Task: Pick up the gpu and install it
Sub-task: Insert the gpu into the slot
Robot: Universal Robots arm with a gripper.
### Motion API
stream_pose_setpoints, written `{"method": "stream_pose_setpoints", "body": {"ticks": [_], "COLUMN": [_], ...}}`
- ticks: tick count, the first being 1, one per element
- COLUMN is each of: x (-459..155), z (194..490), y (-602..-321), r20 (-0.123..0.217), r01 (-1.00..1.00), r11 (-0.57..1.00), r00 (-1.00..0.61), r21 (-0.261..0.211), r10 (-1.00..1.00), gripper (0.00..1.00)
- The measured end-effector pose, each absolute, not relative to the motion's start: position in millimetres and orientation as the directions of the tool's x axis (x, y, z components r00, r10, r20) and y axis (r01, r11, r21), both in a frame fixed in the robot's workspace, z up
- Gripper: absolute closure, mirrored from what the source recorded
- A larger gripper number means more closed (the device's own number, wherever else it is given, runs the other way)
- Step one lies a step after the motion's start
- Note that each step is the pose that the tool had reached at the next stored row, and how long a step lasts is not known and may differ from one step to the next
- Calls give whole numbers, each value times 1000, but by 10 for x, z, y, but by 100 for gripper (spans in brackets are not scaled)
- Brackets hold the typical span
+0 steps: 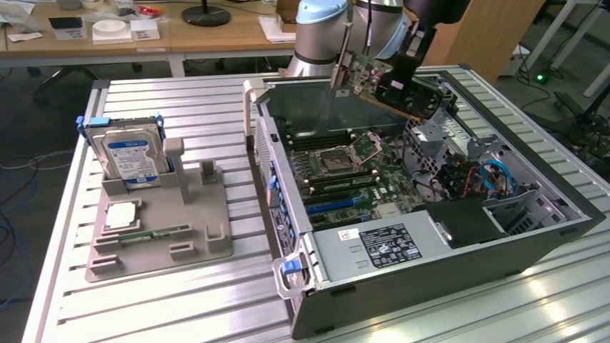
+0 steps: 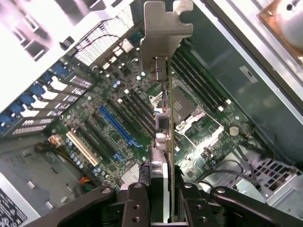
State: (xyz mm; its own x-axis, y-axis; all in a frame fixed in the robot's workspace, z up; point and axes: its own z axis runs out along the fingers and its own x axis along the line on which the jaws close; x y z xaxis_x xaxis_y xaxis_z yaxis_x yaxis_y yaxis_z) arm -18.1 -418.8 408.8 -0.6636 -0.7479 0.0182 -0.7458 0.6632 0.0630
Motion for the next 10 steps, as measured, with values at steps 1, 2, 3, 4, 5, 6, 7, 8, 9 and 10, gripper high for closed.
{"method": "stream_pose_setpoints", "body": {"ticks": [1,2,3,4,5,6,7,8,9,10], "x": [-181,-181,-181,-181,-181,-181,-181,-181,-181,-181], "z": [4088,4088,4088,4088,4087,4087,4087,4086,4086,4086], "y": [-4189,-4188,-4188,-4188,-4188,-4188,-4188,-4188,-4188,-4188], "r20": [18,18,18,18,18,18,18,18,18,18], "r01": [-757,-768,-779,-790,-800,-811,-822,-832,-842,-851], "r11": [650,637,624,610,596,582,566,551,536,522], "r00": [-651,-638,-624,-610,-596,-582,-566,-551,-536,-521], "r21": [63,63,63,63,63,63,63,63,63,63], "r10": [-759,-770,-781,-792,-802,-813,-824,-834,-844,-853], "gripper": [72,72,72,72,72,72,72,72,72,72]}}
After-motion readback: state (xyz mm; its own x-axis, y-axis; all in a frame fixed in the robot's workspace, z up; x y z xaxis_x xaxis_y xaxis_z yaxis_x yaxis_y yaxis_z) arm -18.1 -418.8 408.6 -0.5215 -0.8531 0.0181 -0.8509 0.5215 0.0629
